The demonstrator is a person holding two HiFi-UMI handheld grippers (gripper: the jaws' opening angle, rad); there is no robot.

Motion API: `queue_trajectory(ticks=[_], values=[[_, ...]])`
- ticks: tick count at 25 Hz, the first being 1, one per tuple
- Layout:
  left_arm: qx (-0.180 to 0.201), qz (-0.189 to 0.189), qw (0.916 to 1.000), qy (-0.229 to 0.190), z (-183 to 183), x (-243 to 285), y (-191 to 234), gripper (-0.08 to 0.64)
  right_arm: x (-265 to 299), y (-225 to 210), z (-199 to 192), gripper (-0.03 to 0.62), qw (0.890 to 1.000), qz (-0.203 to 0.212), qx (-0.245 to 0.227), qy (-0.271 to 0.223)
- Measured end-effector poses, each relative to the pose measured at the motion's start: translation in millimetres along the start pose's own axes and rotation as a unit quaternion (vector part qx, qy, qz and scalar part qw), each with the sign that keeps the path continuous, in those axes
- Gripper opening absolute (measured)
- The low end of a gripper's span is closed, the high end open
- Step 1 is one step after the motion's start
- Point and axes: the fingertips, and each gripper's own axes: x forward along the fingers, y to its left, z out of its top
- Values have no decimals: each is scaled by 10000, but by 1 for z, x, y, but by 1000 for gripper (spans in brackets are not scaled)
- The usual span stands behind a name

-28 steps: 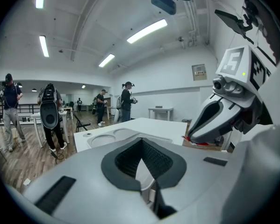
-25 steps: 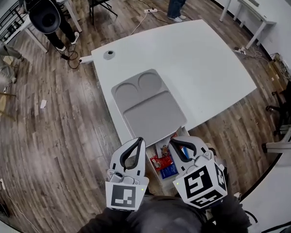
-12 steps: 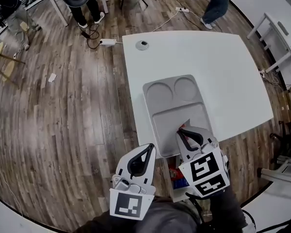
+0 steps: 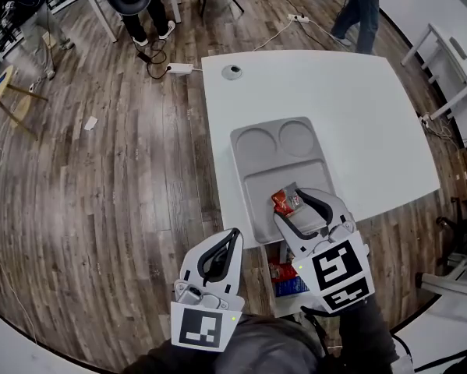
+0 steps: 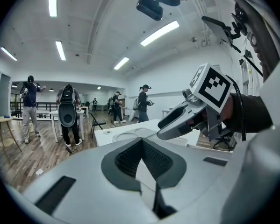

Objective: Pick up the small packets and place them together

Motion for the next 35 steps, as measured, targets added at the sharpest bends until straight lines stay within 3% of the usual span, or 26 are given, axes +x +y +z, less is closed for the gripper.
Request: queue_trajectory(ticks=[6, 13, 20, 35], values=[[-25, -18, 10000, 76, 8, -8, -24, 0, -44, -5, -17, 201, 9996, -238, 97, -74], [119, -212, 9997, 78, 10, 0, -56, 0, -77, -13, -64, 201, 9981, -429, 431, 57], [230, -477, 9983, 263, -5, 5, -79, 0, -74, 7, -90, 201, 9978, -184, 617, 120], [233, -525, 9977, 367, -9, 9, -57, 0, -22, 57, -113, 201, 9943, 532, 567, 729]])
